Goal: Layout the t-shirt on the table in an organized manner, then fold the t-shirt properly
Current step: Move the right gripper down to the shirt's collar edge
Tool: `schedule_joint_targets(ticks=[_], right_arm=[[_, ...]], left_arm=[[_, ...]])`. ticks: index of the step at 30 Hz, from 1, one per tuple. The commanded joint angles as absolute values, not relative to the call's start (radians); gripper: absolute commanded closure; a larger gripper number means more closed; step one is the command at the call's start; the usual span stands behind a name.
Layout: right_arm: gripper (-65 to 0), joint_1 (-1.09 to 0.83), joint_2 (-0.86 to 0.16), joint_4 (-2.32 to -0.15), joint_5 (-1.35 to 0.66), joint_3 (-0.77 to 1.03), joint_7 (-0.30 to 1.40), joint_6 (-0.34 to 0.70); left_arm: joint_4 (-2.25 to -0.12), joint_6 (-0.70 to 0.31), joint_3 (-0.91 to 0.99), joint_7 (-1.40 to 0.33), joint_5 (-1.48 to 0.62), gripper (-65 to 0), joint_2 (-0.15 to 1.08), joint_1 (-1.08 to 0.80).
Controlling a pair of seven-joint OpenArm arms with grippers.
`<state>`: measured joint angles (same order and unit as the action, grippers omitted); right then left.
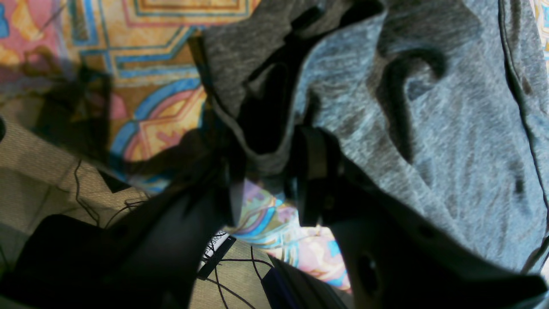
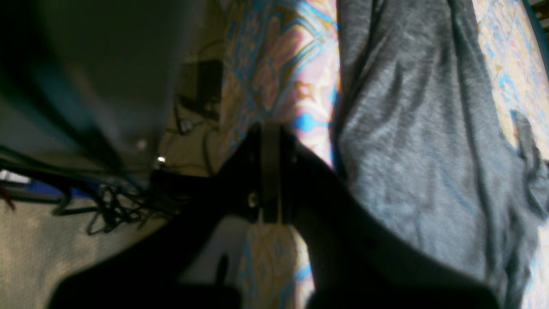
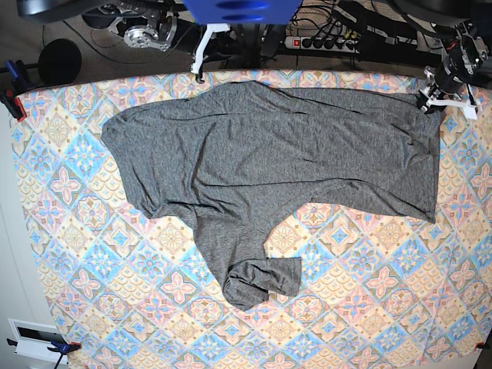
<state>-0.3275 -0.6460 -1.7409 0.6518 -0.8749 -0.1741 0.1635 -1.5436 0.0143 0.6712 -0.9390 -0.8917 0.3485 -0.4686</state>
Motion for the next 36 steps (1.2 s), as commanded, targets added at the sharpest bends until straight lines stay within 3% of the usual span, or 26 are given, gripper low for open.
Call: schedule_joint_targets(ticks=[1,19,36], right_arm=[[0.0,-0.311,-0.653,-1.758,0.645,-0.871,-0.194,0.157],[0.0,-0.252,-0.561,-1.747,0.645,-0.849,-0.196,0.17],[0.0,-0.251,-0.558,-1.661,0.645,-0.845,-0.196,0.17]], left_arm=[[-1.544,0.021,0.667,-0.969,-0.888,-18.4,0.351,-0.473],[-1.544,0.021,0.67,-0.969,-0.805,-18.4,0.289,-0.466],[-1.544,0.021,0.671,-0.969,-0.805,-18.4,0.294,-0.466]])
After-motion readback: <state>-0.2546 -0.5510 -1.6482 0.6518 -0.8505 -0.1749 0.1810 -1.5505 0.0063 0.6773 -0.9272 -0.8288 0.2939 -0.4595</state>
